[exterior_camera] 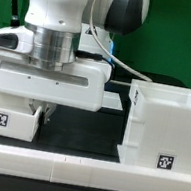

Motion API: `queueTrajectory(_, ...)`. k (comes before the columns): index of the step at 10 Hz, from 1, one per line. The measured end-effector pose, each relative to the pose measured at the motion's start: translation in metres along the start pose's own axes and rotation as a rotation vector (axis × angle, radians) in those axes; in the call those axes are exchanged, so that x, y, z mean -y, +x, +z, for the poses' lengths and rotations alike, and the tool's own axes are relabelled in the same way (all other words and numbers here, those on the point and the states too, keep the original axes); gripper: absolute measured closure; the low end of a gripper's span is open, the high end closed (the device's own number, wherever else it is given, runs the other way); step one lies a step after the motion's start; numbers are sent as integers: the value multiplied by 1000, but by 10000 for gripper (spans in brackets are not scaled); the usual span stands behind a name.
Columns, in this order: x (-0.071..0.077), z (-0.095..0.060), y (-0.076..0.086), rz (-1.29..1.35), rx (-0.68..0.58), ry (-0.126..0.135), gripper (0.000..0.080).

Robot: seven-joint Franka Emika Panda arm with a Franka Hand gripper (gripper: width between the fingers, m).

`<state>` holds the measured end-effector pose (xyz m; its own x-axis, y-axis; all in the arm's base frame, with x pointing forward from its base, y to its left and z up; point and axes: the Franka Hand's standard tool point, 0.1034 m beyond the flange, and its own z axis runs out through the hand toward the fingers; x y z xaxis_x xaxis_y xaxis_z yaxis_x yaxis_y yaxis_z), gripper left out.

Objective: Assemble drawer

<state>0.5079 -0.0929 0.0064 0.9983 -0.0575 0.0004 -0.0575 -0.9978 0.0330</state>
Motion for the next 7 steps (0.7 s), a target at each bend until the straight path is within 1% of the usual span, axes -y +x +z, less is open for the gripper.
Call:
queueTrajectory(1,0,0,0,0,0,0,759)
queueTrajectory(2,4,-3,0,-15,2,0,759)
queueTrajectory(3,18,-15,3,-60,-2,2,758)
queueTrajectory(4,29,-26,5,-110,-12,5,758)
queueTrajectory(5,34,-33,5,-200,-11,11,758)
queueTrajectory(6,32,-35,5,-231,-7,15,758)
queueTrajectory(7,32,-33,4,-224,-2,15,758)
